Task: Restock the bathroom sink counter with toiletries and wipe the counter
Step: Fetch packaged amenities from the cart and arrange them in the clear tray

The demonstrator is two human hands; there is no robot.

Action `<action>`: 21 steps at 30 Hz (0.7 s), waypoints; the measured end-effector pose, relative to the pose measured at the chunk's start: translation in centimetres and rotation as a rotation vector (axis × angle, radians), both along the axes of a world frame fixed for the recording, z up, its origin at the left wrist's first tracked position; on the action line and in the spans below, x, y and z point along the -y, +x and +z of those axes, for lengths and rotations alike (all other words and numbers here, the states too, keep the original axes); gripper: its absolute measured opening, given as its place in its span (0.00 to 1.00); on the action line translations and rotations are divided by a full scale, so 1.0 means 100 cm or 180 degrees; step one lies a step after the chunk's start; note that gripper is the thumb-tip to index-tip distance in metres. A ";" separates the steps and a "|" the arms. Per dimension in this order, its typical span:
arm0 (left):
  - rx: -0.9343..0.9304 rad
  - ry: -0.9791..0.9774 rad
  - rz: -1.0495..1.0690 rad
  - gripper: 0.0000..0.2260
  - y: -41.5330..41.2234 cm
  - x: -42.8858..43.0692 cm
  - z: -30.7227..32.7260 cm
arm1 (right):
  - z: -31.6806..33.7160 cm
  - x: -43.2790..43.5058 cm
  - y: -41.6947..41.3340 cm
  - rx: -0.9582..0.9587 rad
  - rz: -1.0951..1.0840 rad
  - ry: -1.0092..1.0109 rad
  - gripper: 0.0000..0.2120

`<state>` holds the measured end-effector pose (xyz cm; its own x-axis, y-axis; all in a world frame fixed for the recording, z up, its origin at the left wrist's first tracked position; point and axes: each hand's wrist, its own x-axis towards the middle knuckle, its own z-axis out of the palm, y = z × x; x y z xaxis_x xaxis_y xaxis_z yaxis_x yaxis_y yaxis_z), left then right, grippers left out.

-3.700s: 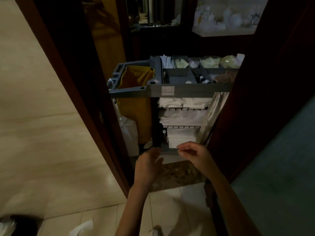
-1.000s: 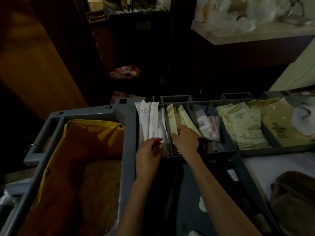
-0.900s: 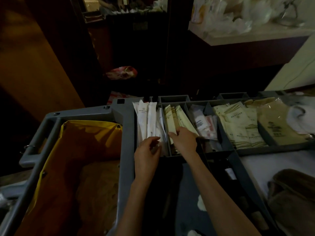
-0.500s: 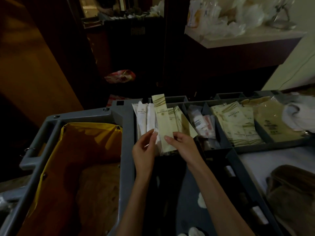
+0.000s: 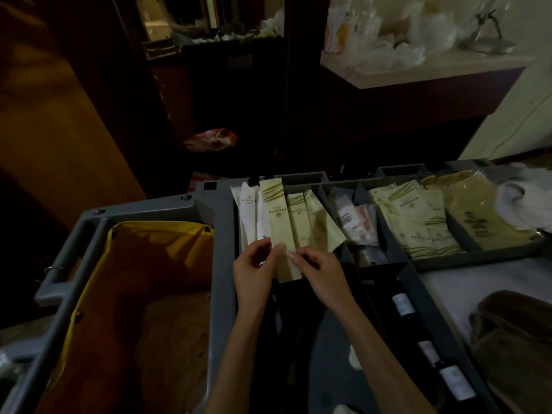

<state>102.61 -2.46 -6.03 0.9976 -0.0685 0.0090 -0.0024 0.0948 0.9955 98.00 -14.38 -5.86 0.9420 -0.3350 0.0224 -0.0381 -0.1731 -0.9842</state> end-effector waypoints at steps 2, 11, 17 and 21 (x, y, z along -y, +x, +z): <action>-0.0029 0.0076 0.0165 0.08 0.004 -0.001 -0.002 | -0.002 0.000 0.001 0.0150 -0.0237 0.0010 0.05; 0.0112 0.0473 0.0292 0.06 0.000 -0.002 -0.004 | -0.014 0.021 0.027 0.0056 -0.1042 -0.1749 0.08; 0.0029 0.0406 0.0292 0.05 0.001 -0.004 -0.005 | -0.009 0.017 0.050 -0.0761 -0.0917 -0.2065 0.20; -0.0032 0.0365 0.0233 0.06 0.002 -0.004 -0.006 | -0.005 0.017 0.055 -0.1200 -0.0774 -0.2273 0.23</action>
<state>102.80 -2.02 -6.63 1.0000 0.0046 -0.0048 0.0048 -0.0196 0.9998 103.53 -16.04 -6.40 0.8323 -0.5544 0.0044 -0.4590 -0.6935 -0.5553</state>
